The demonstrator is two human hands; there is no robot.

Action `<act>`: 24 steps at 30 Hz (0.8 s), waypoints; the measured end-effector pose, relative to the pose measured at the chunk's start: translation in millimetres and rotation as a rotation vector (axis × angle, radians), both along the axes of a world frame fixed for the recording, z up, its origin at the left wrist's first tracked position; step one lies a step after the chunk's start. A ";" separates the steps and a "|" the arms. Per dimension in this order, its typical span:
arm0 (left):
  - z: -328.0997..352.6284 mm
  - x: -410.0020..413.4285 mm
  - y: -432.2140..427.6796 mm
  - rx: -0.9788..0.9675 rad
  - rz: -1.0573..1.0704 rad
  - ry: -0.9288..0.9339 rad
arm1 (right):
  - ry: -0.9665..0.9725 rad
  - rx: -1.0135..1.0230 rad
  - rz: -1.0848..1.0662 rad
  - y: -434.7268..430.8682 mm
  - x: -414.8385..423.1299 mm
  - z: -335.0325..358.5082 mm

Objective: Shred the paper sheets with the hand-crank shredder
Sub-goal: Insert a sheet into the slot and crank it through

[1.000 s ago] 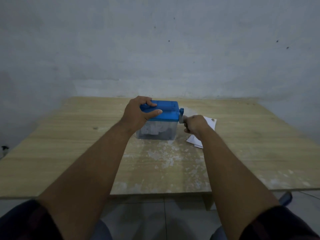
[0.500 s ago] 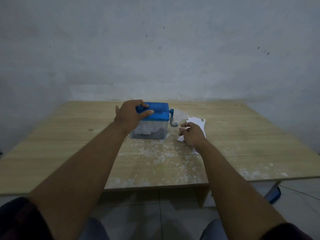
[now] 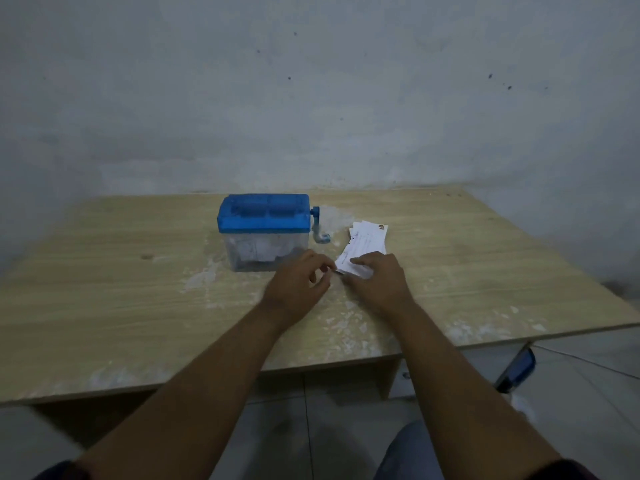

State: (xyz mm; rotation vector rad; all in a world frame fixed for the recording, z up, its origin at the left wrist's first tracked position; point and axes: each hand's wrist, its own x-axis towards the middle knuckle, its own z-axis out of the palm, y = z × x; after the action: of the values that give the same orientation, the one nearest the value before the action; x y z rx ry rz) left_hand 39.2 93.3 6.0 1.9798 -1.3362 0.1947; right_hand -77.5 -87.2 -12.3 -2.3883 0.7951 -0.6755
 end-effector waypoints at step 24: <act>31.6 0.6 -16.9 0.055 0.142 0.892 | -0.463 -0.589 0.003 13.8 -10.2 8.0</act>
State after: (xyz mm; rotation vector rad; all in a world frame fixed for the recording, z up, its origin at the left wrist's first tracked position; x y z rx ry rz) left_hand 39.8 76.4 37.6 1.8417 -0.6210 -0.6038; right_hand -87.7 -73.4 -4.2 -2.5514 0.4258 -1.5649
